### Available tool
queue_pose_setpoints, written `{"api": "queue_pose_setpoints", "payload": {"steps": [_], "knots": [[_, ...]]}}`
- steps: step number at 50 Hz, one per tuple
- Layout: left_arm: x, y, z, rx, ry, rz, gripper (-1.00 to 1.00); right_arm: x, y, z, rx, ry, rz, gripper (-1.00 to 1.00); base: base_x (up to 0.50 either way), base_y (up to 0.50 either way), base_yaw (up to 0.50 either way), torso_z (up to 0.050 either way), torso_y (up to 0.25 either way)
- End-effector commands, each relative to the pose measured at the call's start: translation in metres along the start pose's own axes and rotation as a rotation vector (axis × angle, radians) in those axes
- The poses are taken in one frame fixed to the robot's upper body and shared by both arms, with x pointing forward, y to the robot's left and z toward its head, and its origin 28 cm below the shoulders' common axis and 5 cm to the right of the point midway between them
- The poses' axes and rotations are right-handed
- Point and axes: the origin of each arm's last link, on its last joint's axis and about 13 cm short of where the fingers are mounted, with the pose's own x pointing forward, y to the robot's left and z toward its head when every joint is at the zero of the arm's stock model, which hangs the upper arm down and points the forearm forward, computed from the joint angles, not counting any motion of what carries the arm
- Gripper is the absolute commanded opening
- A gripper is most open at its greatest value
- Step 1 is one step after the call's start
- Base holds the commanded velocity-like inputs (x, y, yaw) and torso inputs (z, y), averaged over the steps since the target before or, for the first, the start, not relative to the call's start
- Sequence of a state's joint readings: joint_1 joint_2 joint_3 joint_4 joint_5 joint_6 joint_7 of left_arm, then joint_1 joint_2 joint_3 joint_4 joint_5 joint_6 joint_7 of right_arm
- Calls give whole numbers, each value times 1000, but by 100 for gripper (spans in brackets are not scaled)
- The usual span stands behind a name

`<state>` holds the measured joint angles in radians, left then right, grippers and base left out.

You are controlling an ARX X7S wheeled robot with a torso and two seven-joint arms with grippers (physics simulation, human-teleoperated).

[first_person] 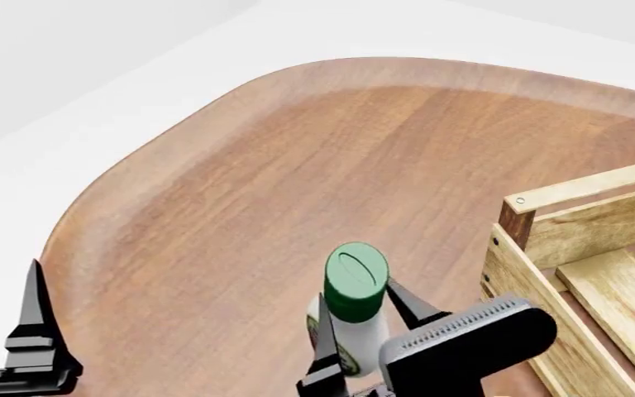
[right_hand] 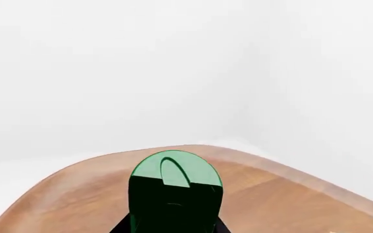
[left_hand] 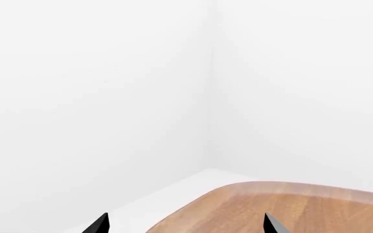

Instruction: Pick up the salad dressing and put it in the tray.

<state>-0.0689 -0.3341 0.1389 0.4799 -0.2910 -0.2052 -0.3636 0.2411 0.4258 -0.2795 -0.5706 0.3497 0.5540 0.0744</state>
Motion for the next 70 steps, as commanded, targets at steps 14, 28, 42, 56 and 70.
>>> {"api": "queue_pose_setpoints", "payload": {"steps": [14,28,42,56,70], "knots": [[0,1,0,-9,-5,9,100,-8,-34,44,-56,-119,-175,-100,0,0,0,0,1],[1,2,2,-10,-8,10,100,-3,-54,52,-98,-114,-285,-100,0,0,0,0,0],[2,2,3,-7,-14,10,100,-5,-74,57,-124,-102,-419,-100,0,0,0,0,1],[1,2,3,-5,-12,11,100,-9,-98,59,-117,-77,-570,-100,0,0,0,0,1],[1,2,2,-4,-12,13,100,-11,-118,60,-128,-44,-696,-100,0,0,0,0,0]]}}
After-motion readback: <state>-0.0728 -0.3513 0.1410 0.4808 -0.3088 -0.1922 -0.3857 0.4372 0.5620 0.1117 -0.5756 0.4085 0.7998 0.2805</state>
